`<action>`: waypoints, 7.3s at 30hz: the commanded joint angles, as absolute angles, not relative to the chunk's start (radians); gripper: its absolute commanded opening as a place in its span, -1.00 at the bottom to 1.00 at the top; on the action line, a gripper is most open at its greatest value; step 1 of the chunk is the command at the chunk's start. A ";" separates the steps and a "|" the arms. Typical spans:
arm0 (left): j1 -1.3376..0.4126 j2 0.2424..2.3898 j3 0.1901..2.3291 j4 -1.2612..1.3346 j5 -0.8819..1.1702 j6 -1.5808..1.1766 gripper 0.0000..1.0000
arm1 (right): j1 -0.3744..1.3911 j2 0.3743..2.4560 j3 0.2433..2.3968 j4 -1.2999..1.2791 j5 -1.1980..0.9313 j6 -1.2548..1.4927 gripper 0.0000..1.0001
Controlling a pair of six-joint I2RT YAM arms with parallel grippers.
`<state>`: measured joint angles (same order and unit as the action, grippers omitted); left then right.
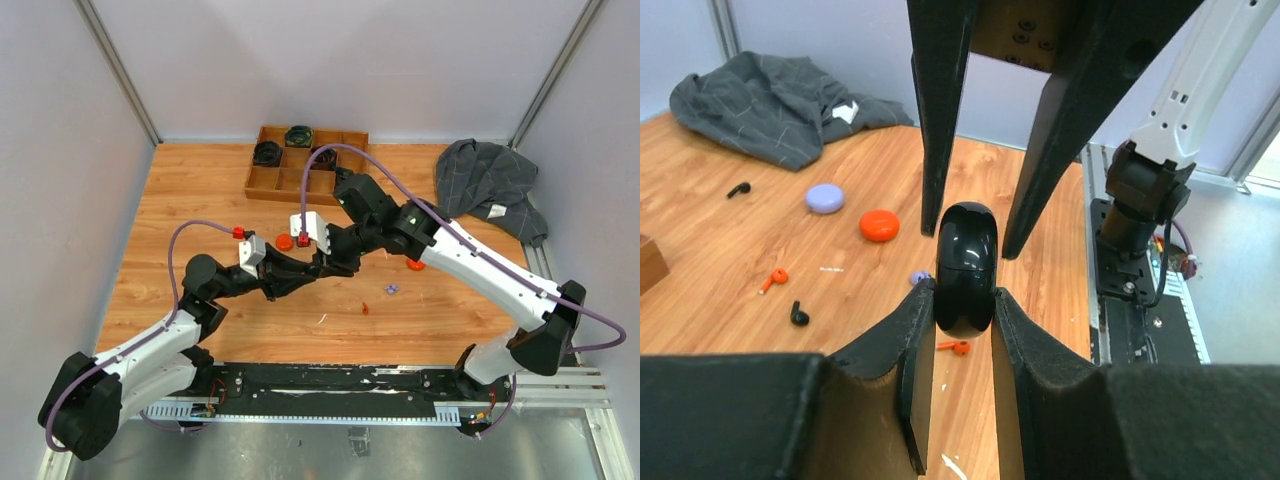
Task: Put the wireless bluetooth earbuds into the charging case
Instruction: Pick up the charging case at the center of the board, then open the charging case, then pick up the earbud from the center of the board, then place the earbud in the charging case.
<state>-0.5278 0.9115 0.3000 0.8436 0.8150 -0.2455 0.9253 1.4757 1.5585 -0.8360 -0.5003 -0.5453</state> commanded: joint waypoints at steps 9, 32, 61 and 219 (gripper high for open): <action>-0.537 0.942 0.126 1.198 0.722 -0.268 -1.00 | 0.942 1.317 1.304 -0.536 -0.495 -0.483 0.13; -0.537 0.975 0.095 1.255 0.792 -0.221 -0.99 | 0.932 1.329 1.242 -0.388 -0.463 -0.451 0.32; -0.537 0.942 0.112 1.073 0.625 -0.179 -0.99 | 0.791 1.324 1.261 -0.378 -0.356 -0.300 0.37; -0.523 0.882 -0.049 1.451 0.689 -0.150 -0.99 | 0.996 1.086 0.644 0.698 -0.445 0.189 -0.73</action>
